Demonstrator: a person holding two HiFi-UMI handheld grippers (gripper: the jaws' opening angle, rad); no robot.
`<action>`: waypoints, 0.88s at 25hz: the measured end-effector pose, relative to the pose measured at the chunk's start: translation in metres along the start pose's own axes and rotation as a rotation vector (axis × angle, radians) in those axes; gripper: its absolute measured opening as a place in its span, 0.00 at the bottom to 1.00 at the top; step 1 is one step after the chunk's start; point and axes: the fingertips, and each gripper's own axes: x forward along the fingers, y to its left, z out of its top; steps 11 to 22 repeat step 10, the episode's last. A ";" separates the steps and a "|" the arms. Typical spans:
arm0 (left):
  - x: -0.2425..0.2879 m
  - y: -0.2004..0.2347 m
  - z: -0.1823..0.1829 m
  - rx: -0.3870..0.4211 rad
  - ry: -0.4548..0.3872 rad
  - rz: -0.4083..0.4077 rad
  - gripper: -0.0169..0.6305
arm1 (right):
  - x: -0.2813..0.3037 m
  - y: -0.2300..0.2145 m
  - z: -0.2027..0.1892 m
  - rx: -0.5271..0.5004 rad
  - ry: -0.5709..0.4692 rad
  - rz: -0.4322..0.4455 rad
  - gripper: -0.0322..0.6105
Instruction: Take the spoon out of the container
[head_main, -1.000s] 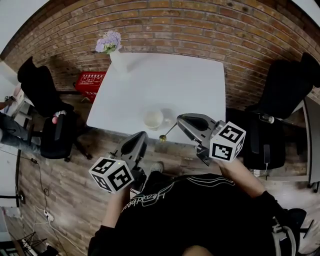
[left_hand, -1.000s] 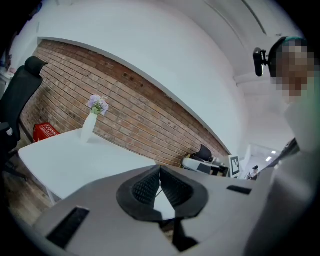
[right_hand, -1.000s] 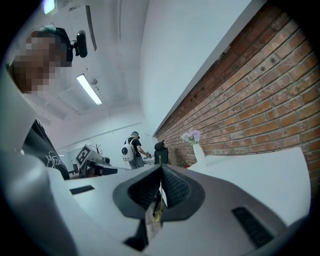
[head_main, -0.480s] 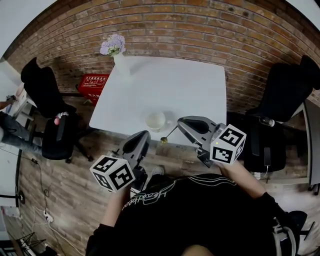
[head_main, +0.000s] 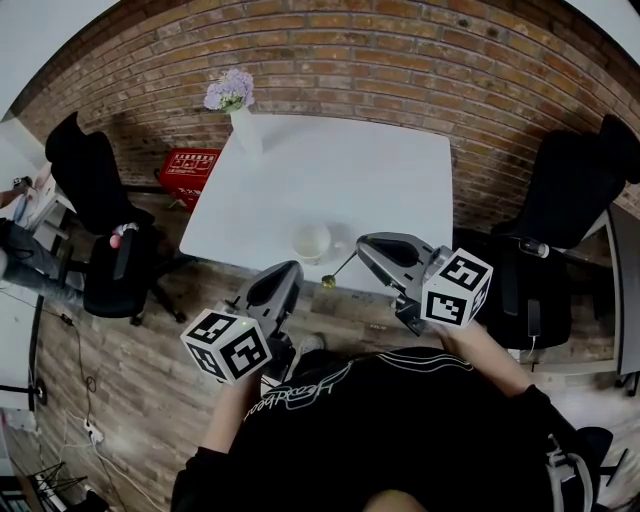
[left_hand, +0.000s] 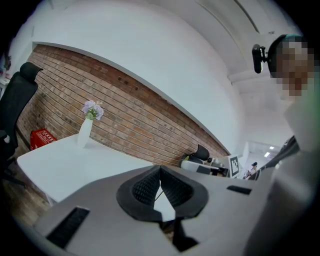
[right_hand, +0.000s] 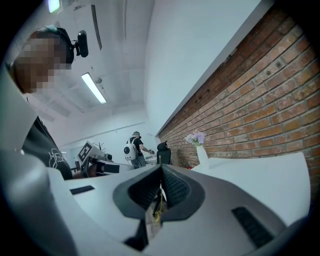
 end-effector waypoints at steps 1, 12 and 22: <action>0.000 -0.001 0.000 0.000 0.000 0.000 0.03 | -0.001 0.000 0.001 0.000 -0.001 -0.001 0.05; 0.005 -0.002 -0.007 -0.004 0.001 -0.003 0.03 | -0.007 -0.010 -0.001 0.018 -0.014 -0.016 0.05; 0.005 -0.002 -0.007 -0.004 0.001 -0.003 0.03 | -0.007 -0.010 -0.001 0.018 -0.014 -0.016 0.05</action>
